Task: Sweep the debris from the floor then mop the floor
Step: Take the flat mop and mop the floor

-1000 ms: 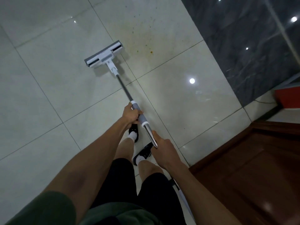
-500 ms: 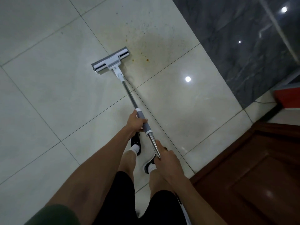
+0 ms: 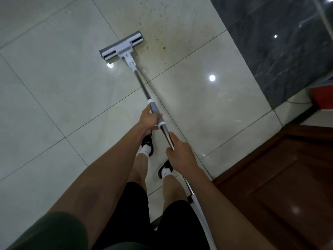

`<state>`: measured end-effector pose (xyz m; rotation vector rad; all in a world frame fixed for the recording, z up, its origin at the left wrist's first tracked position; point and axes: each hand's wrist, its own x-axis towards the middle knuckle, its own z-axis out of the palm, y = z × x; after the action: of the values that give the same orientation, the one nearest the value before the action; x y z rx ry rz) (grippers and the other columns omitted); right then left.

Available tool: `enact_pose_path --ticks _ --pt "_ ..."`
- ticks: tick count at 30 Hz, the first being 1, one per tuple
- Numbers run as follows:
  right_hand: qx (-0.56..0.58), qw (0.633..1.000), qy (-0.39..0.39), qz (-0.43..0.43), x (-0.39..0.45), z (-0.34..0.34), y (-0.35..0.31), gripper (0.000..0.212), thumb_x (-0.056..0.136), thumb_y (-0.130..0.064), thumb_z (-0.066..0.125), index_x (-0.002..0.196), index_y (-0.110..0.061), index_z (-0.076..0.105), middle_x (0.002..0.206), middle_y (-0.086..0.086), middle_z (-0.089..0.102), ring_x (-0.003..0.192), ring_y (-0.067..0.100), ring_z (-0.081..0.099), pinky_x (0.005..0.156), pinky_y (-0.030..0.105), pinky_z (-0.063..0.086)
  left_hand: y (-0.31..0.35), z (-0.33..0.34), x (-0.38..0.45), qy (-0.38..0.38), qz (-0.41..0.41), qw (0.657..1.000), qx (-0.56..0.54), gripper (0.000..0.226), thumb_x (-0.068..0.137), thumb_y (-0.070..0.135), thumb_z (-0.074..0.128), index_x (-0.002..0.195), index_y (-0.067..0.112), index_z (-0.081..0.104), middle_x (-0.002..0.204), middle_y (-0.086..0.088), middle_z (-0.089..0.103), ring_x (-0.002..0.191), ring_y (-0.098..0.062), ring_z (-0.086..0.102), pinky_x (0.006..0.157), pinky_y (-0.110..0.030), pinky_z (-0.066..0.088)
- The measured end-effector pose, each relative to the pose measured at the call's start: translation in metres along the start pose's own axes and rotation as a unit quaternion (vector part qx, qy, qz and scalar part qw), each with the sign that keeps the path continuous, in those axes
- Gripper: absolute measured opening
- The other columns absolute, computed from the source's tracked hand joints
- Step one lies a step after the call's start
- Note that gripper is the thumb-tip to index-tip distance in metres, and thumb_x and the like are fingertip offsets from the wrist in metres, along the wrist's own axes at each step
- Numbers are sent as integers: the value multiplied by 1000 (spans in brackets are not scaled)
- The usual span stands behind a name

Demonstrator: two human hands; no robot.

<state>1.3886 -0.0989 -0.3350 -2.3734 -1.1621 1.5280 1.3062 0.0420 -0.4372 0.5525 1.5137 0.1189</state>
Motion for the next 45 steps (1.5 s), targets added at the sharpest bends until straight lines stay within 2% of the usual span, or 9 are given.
enact_pose_path --ticks 3,9,13,18,26,29,33,39,45 --pt "12 1000 -6 -7 -2 3 8 46 96 -16 51 140 -23 40 82 12 60 72 31 62 69 46 57 -10 3 1 17 10 1000 9 82 91 4 66 157 22 20 138 -16 51 97 -33 65 71 -48 61" --pt "99 994 -54 -1 -17 4 39 26 97 -23 49 121 -28 45 76 10 59 57 25 61 58 49 58 -33 15 -3 25 4 1000 -9 79 92 3 64 156 25 22 128 -15 55 81 -25 62 55 -40 60" --pt "129 983 -117 61 -40 11 68 52 100 -38 44 145 -49 21 84 5 64 61 17 64 47 32 53 -49 26 -6 33 -2 999 -10 76 92 2 63 155 24 26 118 -14 56 84 -27 63 55 -36 59" --pt "101 994 -39 31 -56 15 99 55 102 -37 44 153 -42 23 104 2 65 75 6 56 68 22 44 -63 41 -9 25 -7 1000 -10 73 93 3 63 154 24 28 119 -12 56 88 -28 64 62 -42 60" --pt "62 998 -15 -7 -43 17 109 54 104 -32 44 155 -33 26 91 1 60 68 4 54 57 12 41 -64 47 11 35 7 999 -14 63 92 -1 61 148 20 40 112 -12 58 87 -31 64 68 -47 61" --pt "45 999 -27 11 -33 14 116 56 104 -34 43 155 -39 21 100 9 64 81 17 62 73 25 52 -66 55 20 38 18 999 -8 62 94 0 59 148 23 40 105 -8 58 85 -29 65 56 -38 60" --pt "42 998 -38 23 -20 10 110 57 104 -33 44 155 -41 18 106 11 66 91 22 63 86 36 54 -60 56 35 37 30 999 -4 63 93 0 58 148 25 40 99 -3 57 78 -26 63 66 -44 61" --pt "63 998 0 18 29 6 52 56 104 -34 46 155 -38 23 72 -6 51 59 4 51 50 10 35 4 25 66 46 37 998 -5 62 94 1 57 147 29 41 98 0 56 77 -25 63 56 -37 58" --pt "81 997 8 7 94 0 -35 54 104 -35 43 155 -35 24 80 5 58 61 13 52 57 26 43 97 -27 109 43 50 997 34 39 94 4 61 86 41 50 107 -14 58 71 -24 63 57 -38 58"
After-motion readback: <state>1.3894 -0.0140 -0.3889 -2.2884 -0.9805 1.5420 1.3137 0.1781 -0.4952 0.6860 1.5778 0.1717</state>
